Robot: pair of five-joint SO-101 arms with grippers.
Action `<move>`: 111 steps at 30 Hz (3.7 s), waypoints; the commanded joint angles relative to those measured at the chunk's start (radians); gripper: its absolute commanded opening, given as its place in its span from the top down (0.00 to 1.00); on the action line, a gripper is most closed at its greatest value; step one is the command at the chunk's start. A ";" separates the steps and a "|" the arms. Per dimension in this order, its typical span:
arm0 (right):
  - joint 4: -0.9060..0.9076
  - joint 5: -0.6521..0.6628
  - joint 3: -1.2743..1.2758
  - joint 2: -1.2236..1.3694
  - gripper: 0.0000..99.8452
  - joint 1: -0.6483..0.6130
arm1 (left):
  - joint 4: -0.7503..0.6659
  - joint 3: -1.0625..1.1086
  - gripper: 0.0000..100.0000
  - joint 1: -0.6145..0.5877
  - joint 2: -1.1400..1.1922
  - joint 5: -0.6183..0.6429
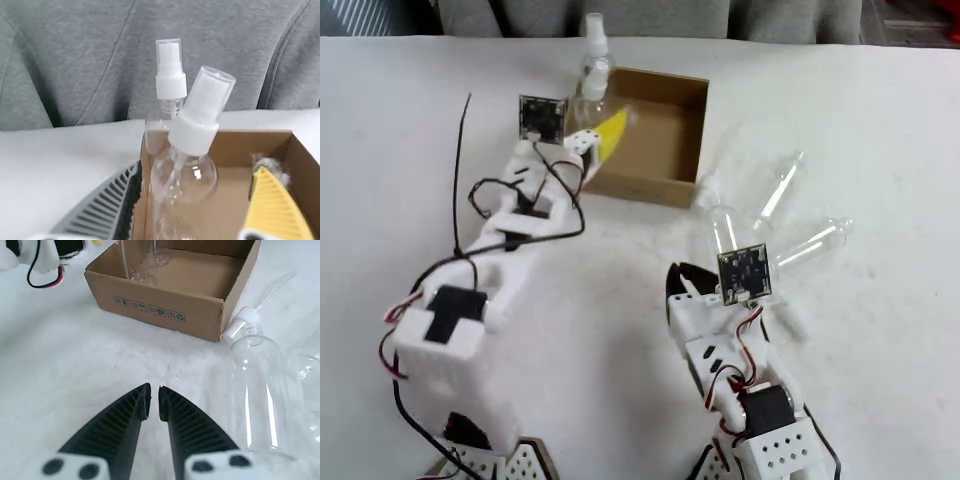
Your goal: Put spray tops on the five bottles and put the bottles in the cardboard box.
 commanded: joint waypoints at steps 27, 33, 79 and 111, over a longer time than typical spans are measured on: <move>0.016 0.167 -0.107 -0.001 0.98 0.377 | 1.162 0.723 0.98 0.012 -1.508 0.138; 0.082 0.169 -0.206 0.012 0.98 0.453 | 1.261 0.824 0.98 -0.048 -1.540 0.098; 0.699 0.018 -2.820 2.758 0.81 0.453 | 1.224 0.979 0.98 -0.200 -1.546 -0.381; 1.075 0.135 -2.786 2.468 0.74 0.433 | 1.224 0.980 0.98 -0.202 -1.546 -0.381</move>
